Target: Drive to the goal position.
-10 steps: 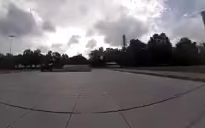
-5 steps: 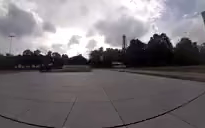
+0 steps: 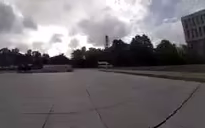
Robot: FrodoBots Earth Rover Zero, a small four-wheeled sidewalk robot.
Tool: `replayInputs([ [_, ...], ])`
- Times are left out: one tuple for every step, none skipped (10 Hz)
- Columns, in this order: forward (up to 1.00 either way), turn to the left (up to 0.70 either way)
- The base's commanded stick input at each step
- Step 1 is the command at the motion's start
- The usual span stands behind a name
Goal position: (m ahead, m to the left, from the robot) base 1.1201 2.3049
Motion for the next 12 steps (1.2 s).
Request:
replayInputs([
  [0.70,-0.12],
  [0.70,-0.06],
  [0.70,-0.01],
  [0.70,0.03],
  [0.70,0.17],
  [0.70,0.31],
  [0.70,0.35],
  [0.70,0.35],
  [0.70,0.35],
  [0.70,0.35],
  [0.70,0.35],
  [0.70,0.35],
])
